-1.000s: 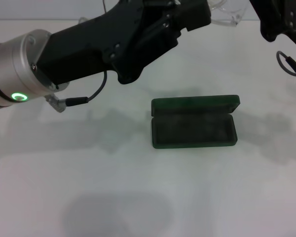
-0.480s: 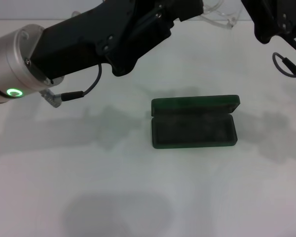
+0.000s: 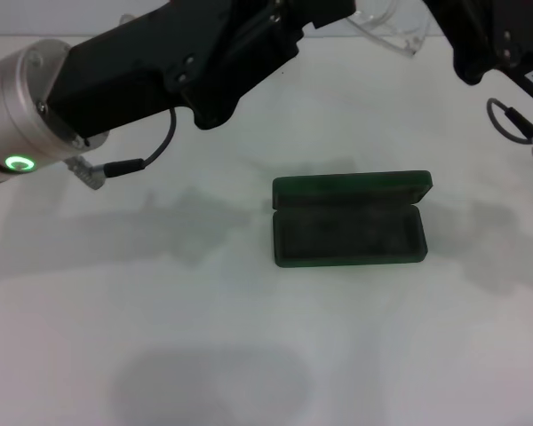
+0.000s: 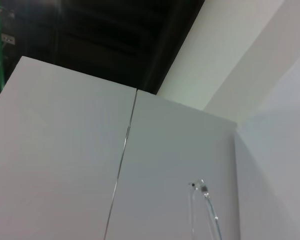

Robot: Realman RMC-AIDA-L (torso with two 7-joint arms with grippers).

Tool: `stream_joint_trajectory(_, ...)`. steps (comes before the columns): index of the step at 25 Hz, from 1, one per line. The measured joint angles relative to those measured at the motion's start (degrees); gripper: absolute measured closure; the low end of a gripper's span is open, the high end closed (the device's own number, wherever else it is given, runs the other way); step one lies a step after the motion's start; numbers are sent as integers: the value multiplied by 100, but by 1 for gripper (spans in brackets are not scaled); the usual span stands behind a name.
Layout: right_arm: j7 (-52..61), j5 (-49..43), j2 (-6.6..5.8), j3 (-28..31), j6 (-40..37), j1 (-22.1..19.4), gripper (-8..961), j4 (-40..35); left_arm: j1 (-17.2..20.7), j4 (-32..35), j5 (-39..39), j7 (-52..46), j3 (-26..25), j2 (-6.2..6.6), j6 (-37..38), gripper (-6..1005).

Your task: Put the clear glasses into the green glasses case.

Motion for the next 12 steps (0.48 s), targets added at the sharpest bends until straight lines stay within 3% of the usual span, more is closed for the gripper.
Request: stream_joint_trajectory(12, -65, 159, -7, 30, -39, -116, 885, -44, 126, -1, 41, -1, 5, 1, 13, 956)
